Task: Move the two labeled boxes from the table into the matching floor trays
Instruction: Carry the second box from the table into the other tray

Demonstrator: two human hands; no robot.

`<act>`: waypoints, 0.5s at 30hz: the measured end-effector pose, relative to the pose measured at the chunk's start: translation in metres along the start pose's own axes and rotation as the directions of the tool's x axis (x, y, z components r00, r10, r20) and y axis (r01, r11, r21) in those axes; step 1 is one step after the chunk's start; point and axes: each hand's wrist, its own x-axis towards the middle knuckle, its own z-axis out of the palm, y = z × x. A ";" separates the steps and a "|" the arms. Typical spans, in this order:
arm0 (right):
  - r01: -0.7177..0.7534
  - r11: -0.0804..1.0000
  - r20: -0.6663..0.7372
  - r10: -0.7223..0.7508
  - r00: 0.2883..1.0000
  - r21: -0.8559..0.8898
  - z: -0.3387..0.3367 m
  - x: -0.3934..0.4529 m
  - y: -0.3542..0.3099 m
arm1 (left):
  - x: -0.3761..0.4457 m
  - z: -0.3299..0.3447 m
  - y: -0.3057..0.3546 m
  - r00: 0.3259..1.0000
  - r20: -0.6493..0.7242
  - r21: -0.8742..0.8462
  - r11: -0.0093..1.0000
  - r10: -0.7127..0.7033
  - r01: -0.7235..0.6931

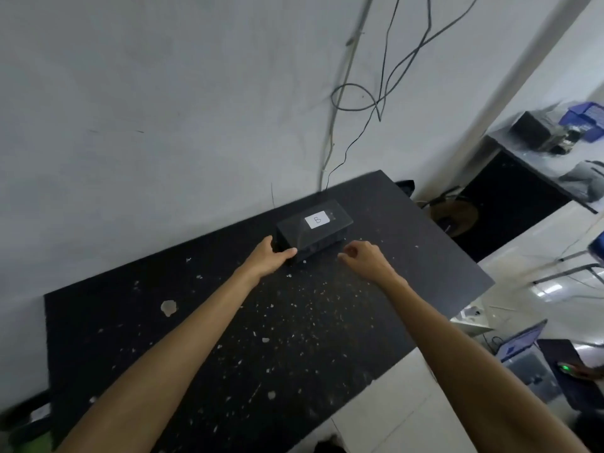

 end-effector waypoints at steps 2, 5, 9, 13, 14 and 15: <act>-0.009 1.000 -0.035 0.010 0.999 0.022 -0.004 0.031 0.005 | 0.025 0.012 0.008 0.998 -0.030 -0.031 0.998 -0.052 0.051; -0.036 0.999 -0.091 0.039 0.995 0.035 -0.007 0.079 0.012 | 0.062 0.029 0.017 0.977 -0.157 -0.087 0.987 -0.148 0.135; -0.053 0.999 -0.065 0.052 0.997 -0.004 -0.003 0.146 0.024 | 0.104 0.044 0.021 0.910 -0.284 -0.134 0.952 -0.302 0.274; -0.032 0.999 0.033 0.032 0.999 -0.011 0.004 0.205 0.040 | 0.137 0.061 0.017 0.857 -0.314 -0.243 0.907 -0.409 0.344; -0.045 0.999 0.057 0.045 0.997 0.008 0.005 0.218 0.045 | 0.145 0.067 0.016 0.845 -0.314 -0.270 0.894 -0.433 0.358; -0.061 0.998 0.086 0.058 0.995 0.032 0.006 0.228 0.049 | 0.153 0.073 0.015 0.836 -0.311 -0.305 0.881 -0.452 0.362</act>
